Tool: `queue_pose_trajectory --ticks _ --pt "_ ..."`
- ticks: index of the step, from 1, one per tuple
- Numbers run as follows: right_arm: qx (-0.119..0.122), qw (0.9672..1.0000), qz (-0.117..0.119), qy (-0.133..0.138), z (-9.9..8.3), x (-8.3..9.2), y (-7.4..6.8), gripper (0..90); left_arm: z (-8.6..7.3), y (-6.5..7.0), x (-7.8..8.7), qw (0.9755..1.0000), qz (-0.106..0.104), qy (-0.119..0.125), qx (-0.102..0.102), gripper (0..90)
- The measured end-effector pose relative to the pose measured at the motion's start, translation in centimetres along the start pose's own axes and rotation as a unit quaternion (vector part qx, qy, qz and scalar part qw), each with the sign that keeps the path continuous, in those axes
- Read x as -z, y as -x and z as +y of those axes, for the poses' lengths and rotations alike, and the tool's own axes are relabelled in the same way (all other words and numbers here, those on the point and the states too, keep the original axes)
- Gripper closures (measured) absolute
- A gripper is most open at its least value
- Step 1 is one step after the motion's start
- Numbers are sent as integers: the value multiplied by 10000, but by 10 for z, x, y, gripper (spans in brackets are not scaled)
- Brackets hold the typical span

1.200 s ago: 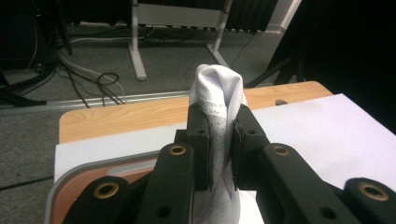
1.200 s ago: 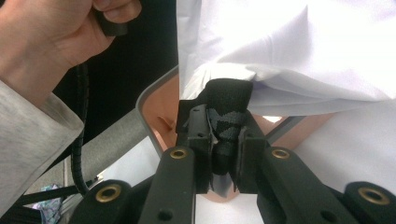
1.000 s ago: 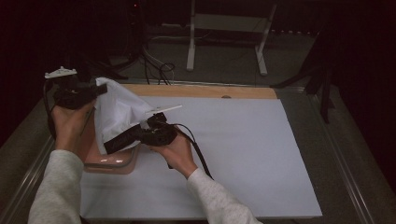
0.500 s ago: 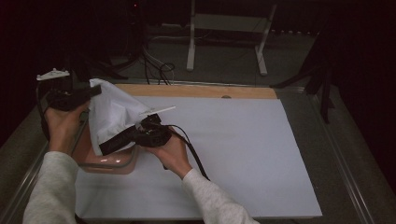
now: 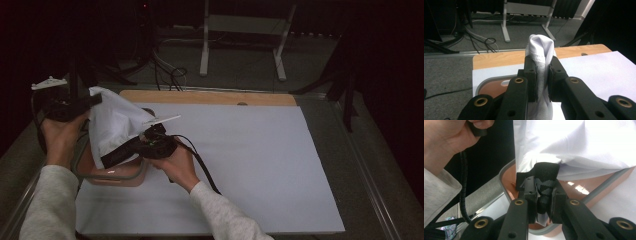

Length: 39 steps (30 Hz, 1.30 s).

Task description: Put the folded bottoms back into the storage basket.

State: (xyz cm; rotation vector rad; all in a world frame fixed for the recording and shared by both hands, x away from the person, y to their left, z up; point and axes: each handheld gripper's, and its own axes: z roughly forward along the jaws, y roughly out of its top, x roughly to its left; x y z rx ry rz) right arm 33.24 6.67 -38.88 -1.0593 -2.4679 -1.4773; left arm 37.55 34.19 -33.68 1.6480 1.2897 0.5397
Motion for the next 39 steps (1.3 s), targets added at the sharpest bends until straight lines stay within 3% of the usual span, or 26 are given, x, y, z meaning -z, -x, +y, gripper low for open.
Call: queue_pose_trajectory --ticks 20,28,39 --pt "-36 9999 -43 -137 -7 -23 -1 798 -13 -15 7 9996 224 -140 24 805" --pt "95 9997 -142 -167 -10 -31 -6 796 -17 -18 4 9995 234 -189 54 805" --pt "100 9994 -253 -193 -14 -37 -5 792 -21 -17 -5 9993 178 -322 21 803"
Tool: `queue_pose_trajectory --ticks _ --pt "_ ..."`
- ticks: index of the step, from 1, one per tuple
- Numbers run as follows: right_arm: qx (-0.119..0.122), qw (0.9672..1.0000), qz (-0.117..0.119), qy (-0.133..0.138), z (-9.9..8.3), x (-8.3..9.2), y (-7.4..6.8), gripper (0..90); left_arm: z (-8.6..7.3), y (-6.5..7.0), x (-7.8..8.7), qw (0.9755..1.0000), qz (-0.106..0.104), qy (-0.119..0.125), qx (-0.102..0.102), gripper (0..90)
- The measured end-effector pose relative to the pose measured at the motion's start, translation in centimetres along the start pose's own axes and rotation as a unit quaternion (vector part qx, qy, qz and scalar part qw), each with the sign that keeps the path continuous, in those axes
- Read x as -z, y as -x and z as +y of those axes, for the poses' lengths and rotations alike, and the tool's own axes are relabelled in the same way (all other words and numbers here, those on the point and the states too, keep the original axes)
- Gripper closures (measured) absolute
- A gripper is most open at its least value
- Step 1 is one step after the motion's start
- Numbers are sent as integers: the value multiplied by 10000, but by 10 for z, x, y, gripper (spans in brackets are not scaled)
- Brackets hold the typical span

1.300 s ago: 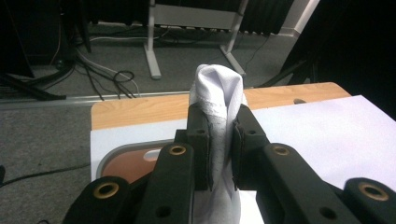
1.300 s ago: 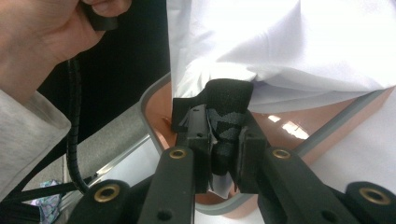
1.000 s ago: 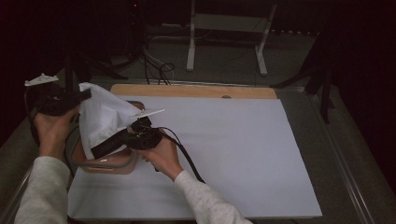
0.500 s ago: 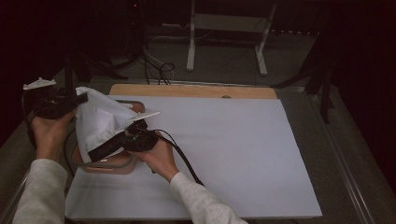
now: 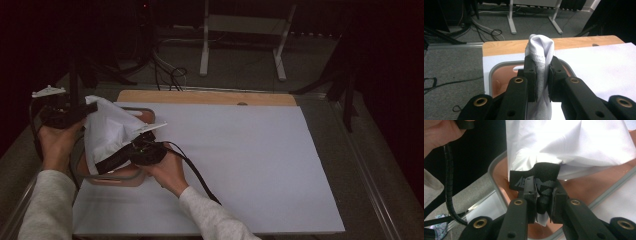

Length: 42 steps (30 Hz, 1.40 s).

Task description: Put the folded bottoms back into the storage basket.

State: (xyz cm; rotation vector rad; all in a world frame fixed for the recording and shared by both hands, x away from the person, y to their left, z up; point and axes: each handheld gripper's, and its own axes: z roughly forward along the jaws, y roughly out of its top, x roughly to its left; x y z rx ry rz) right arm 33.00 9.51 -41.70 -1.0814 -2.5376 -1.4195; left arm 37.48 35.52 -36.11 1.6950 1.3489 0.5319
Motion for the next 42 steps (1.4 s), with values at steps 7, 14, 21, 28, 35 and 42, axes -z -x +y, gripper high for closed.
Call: queue_pose_trajectory --ticks 7,14,21,28,35,42 --pt "-17 10000 -40 -56 -5 -5 1 785 -2 1 -5 10000 -16 -62 -5 802" --pt "-25 9999 -79 -94 -6 -8 -1 784 -3 1 -8 9999 -46 -113 -25 801" --pt "19 9999 -111 -85 -8 -10 -4 779 -6 0 -13 9998 -89 -153 3 801" --pt "318 9989 -349 -58 -12 -11 0 207 -8 -2 -19 9980 591 -191 125 266" --pt "508 9977 -449 84 -14 -1 7 128 -10 0 -18 9982 587 -115 24 1" --pt "543 9976 -422 120 -17 5 13 120 -12 10 -21 9988 448 28 -214 2"
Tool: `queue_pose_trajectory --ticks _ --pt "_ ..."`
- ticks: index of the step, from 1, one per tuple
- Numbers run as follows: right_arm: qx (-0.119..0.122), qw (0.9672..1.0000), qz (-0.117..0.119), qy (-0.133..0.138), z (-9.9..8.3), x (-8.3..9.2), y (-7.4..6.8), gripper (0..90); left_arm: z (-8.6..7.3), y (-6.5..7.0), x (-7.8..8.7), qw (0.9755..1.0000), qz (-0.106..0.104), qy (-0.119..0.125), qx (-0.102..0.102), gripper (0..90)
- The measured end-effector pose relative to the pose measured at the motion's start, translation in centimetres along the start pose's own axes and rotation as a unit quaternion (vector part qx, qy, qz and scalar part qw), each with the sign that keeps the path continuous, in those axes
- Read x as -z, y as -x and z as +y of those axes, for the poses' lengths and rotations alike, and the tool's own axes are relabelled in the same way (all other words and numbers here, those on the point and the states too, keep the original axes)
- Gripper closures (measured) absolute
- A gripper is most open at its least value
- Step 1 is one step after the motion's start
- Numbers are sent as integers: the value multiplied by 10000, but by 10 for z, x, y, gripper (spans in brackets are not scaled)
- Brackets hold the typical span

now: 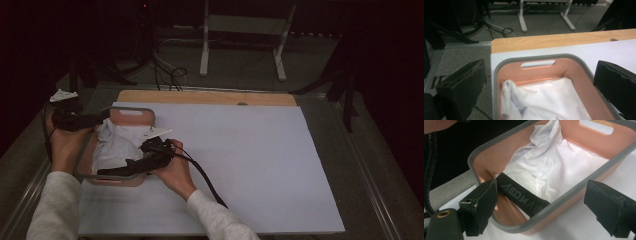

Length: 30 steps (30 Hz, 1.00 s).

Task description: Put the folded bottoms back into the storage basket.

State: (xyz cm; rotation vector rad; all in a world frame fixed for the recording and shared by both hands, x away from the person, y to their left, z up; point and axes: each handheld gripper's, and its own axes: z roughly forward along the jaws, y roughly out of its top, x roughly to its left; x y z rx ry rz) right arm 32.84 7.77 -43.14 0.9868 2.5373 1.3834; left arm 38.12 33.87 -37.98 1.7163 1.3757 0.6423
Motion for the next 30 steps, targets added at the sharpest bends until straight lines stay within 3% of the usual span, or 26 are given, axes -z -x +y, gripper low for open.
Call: queue_pose_trajectory --ticks 9,12,16,22,30 --pt "68 10000 -56 38 -5 14 11 120 -5 15 4 9990 -298 316 -147 1" --pt "139 9998 -86 62 -7 20 14 119 -10 24 8 9981 -352 400 -293 2" --pt "182 9997 -103 102 -11 29 18 119 -13 31 11 9978 -356 402 -377 1" --pt "220 9996 -142 121 -17 40 26 114 -19 39 18 9973 -508 453 -287 1" --pt "255 9991 -231 229 -24 59 36 109 -29 56 25 9962 -520 473 -508 1"
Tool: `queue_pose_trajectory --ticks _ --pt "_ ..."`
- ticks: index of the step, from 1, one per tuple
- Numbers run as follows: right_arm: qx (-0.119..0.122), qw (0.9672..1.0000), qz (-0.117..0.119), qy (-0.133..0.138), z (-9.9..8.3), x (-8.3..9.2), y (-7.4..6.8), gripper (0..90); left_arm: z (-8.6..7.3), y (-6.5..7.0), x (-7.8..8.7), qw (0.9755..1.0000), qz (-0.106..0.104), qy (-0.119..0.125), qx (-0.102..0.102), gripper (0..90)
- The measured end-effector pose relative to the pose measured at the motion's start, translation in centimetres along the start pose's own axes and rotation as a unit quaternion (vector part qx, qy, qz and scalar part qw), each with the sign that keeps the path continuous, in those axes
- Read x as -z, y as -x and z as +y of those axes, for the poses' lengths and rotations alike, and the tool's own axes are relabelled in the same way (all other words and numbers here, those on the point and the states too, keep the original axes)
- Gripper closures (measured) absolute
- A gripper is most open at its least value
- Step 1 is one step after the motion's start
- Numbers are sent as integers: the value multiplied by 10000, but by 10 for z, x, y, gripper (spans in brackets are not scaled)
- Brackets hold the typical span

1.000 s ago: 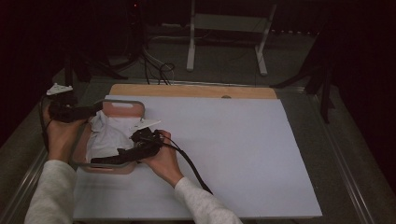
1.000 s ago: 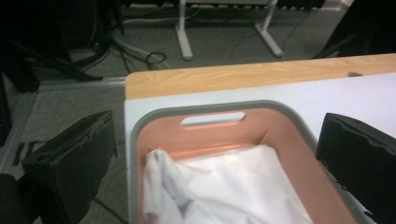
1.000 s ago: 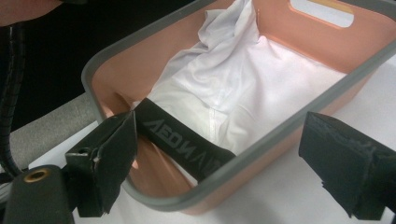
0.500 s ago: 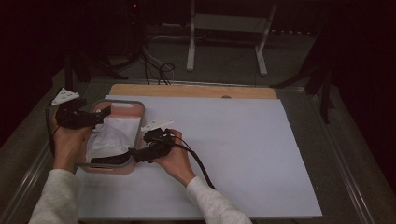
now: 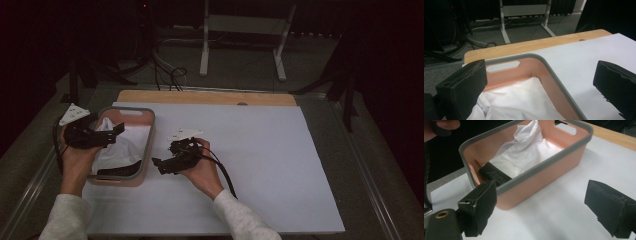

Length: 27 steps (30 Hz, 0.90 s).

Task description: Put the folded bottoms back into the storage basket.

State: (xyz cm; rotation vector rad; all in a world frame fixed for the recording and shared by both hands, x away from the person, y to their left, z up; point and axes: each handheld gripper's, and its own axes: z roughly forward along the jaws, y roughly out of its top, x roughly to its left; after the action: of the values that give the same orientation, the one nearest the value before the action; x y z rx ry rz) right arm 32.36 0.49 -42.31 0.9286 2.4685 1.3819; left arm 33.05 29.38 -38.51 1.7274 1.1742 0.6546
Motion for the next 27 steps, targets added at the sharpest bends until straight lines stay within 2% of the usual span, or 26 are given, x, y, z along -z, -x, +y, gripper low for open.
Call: queue_pose_trajectory --ticks 11,12,21,27 --pt "38 9998 -155 127 -11 25 16 108 -12 27 3 9994 10 -132 -309 1" --pt "44 9997 -182 180 -14 33 19 107 -16 32 3 9992 -3 -177 -363 1" --pt "102 9992 -283 279 -30 55 32 102 -35 47 7 9992 -36 -116 -381 2" --pt "30 9987 -370 350 -41 69 41 101 -46 53 11 9994 -66 -86 -342 2"
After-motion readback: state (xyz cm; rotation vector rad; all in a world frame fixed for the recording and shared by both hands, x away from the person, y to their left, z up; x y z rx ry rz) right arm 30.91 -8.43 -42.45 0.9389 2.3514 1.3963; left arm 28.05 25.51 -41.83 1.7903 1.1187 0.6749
